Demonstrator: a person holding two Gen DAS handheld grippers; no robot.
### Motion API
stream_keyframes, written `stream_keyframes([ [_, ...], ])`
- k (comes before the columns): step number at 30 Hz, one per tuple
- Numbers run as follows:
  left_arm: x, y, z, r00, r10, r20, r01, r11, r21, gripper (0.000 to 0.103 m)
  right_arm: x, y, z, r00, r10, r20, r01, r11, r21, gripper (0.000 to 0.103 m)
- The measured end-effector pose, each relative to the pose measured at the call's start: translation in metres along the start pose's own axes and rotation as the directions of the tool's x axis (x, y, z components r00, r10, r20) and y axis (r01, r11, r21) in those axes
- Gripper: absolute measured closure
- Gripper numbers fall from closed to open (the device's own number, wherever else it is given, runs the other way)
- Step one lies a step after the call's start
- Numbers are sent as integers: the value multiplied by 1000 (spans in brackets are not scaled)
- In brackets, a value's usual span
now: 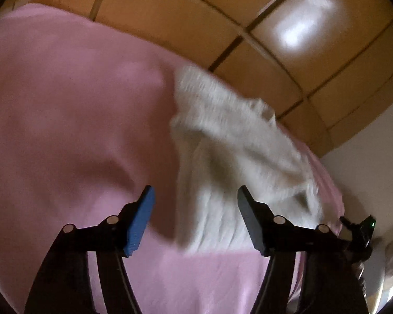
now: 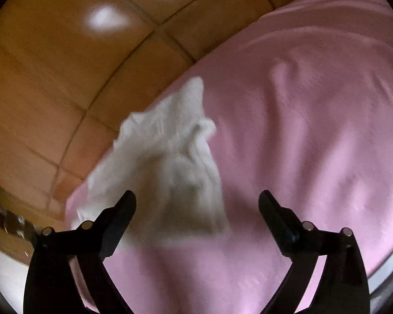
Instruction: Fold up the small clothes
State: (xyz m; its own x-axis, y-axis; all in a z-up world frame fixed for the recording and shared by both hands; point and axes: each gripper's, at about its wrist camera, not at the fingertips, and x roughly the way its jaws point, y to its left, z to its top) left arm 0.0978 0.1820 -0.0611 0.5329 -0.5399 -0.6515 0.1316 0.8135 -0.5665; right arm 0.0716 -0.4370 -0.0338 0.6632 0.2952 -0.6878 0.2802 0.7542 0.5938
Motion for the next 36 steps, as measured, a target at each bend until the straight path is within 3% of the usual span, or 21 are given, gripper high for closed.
stream_keyframes([
  [3, -9, 2, -28, 999, -26, -19, 27, 999, 28, 37, 0, 0, -23, 999, -34, -37, 31, 997, -68, 8],
  [5, -9, -6, -41, 1000, -14, 2, 14, 998, 68, 28, 10, 11, -33, 994, -103, -25, 98, 982, -164, 8],
  [6, -8, -9, -43, 1000, 0, 11, -1, 997, 82, 28, 17, 16, -34, 992, -126, -15, 120, 973, -198, 9],
  [8, -1, -15, -40, 1000, 14, 24, -16, 995, 94, 28, 32, 23, -32, 989, -146, 1, 142, 961, -236, 16],
  [9, 5, -18, -36, 999, 14, 31, -17, 996, 89, 28, 39, 28, -29, 988, -155, 13, 153, 956, -251, 25],
  [10, 11, -21, -31, 999, 14, 39, -17, 997, 81, 30, 44, 32, -27, 988, -155, 21, 155, 952, -263, 42],
  [12, 24, -26, -27, 999, 25, 23, -27, 996, 80, 53, 56, 45, -21, 987, -159, -1, 152, 945, -290, 64],
  [13, 30, -27, -24, 999, 44, -2, -44, 996, 84, 72, 61, 46, -21, 985, -173, -9, 163, 941, -296, 74],
  [16, 28, -31, -24, 999, 43, -6, -43, 994, 99, 83, 58, 48, -21, 986, -163, -35, 147, 949, -281, 84],
  [19, 13, -34, -32, 999, 45, -1, -45, 990, 130, 87, 39, 46, -26, 992, -120, -40, 106, 960, -260, 90],
  [27, -24, -34, -55, 1000, -5, -11, 6, 992, 128, 89, -9, 50, -53, 997, -52, -58, 36, 965, -260, 92],
  [33, -51, -26, -96, 997, -13, -79, 22, 993, 115, 89, -32, 26, -85, 988, -99, -119, 66, 964, -259, 93],
  [36, -53, -25, -113, 992, 27, -123, -12, 992, 123, 88, -34, 21, -96, 980, -149, -131, 106, 951, -290, 90],
])
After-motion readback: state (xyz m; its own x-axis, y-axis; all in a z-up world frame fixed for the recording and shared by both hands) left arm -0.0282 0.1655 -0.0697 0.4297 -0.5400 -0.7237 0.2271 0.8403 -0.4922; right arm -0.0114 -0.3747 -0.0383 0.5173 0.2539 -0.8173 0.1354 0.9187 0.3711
